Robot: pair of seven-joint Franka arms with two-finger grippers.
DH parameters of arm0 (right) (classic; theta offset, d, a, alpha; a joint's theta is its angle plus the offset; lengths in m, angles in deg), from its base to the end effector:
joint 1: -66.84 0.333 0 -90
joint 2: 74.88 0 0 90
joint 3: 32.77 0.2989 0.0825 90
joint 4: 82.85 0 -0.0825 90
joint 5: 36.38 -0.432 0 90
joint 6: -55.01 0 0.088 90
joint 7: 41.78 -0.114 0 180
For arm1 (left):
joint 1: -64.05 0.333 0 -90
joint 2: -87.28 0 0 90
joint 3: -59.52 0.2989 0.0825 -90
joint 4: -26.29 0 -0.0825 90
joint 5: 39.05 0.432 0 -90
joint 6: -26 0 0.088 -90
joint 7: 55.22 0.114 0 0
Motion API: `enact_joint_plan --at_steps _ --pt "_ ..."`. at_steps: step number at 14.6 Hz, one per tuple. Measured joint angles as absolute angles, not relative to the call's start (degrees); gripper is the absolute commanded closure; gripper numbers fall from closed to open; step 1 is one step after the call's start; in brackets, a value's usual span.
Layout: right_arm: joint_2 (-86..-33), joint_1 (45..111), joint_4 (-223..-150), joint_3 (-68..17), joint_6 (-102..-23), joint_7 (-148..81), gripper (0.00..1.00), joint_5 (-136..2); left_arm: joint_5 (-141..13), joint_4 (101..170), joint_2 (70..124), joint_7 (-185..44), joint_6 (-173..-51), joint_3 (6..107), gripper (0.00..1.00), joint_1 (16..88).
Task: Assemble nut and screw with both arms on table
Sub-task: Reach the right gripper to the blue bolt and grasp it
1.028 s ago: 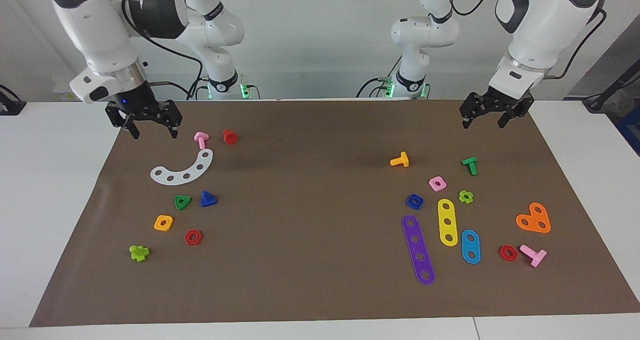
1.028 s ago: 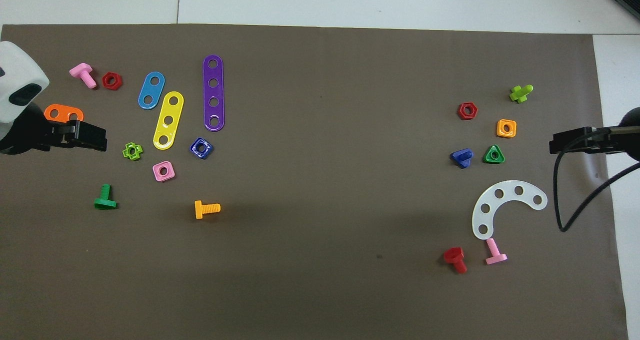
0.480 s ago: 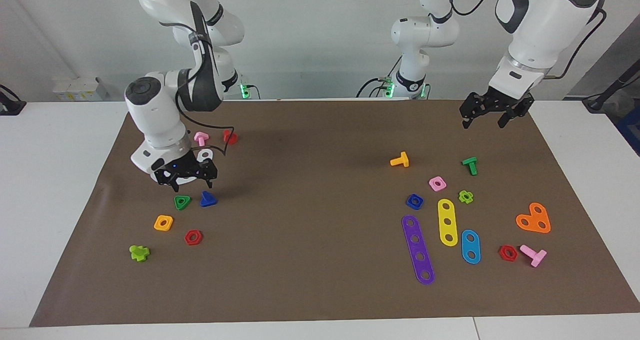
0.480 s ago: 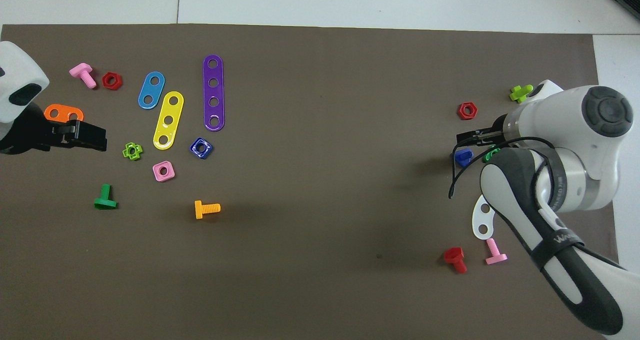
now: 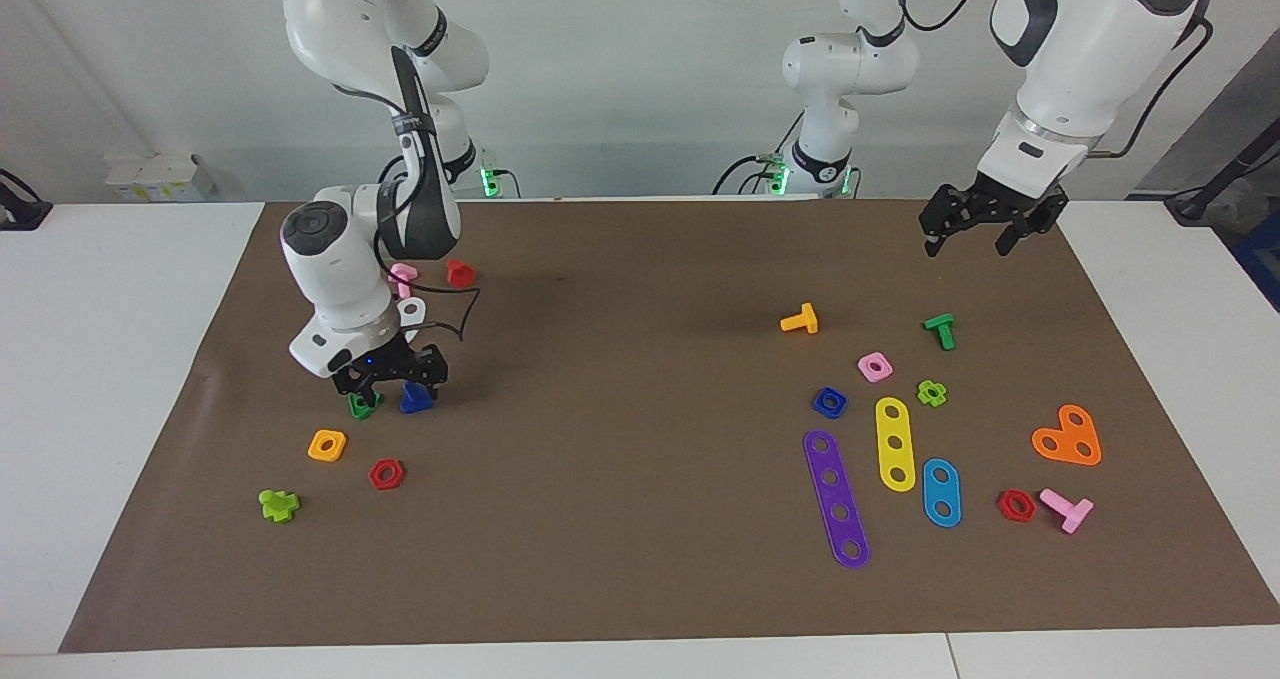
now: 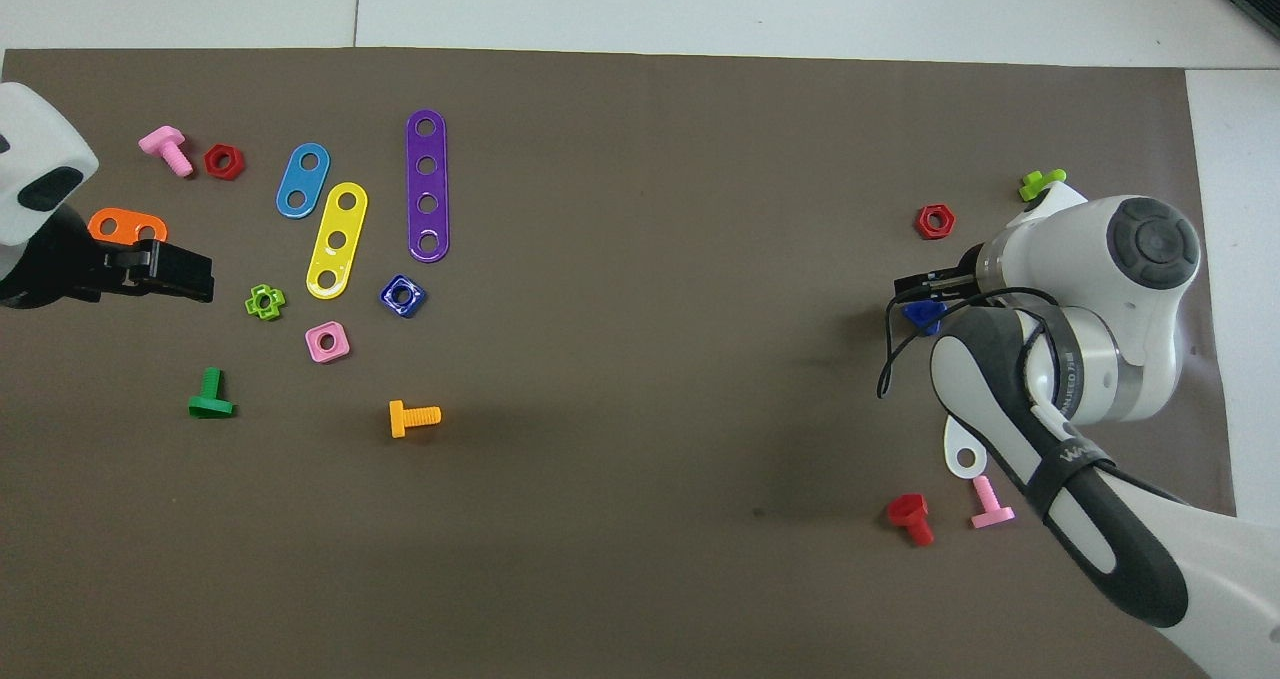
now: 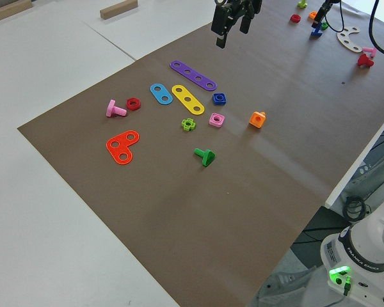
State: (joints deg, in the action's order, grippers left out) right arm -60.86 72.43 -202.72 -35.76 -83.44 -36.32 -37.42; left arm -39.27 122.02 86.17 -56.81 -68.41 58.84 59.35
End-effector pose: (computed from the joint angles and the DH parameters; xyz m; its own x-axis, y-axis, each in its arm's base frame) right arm 0.6171 0.0282 0.2565 0.9884 0.1291 0.0796 0.1290 -0.9916 0.0072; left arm 0.5988 -0.0569 0.5666 0.9978 -0.0658 -0.0038 -0.0658 -0.9978 0.0035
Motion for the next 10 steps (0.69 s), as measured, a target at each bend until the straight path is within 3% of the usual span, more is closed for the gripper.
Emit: enact_joint_plan --at_steps 5,7,8,10 --pt "-60.9 72.4 -203.6 -35.8 -83.4 -36.0 0.51 -37.4 -39.3 122.0 86.2 -56.8 -68.4 58.8 0.00 59.3" --pt "-60.9 72.4 -203.7 -35.8 -83.4 -36.0 0.61 -37.4 -39.3 122.0 86.2 -56.8 -68.4 58.8 0.00 59.3" --pt "-60.9 72.4 -203.7 -35.8 -83.4 -36.0 0.69 -37.4 -39.3 122.0 86.2 -56.8 -68.4 58.8 0.00 59.3" --pt "-60.9 72.4 -203.7 -35.8 -83.5 -36.0 1.00 -37.4 -39.3 122.0 86.2 -56.8 -68.4 58.8 0.00 59.3"
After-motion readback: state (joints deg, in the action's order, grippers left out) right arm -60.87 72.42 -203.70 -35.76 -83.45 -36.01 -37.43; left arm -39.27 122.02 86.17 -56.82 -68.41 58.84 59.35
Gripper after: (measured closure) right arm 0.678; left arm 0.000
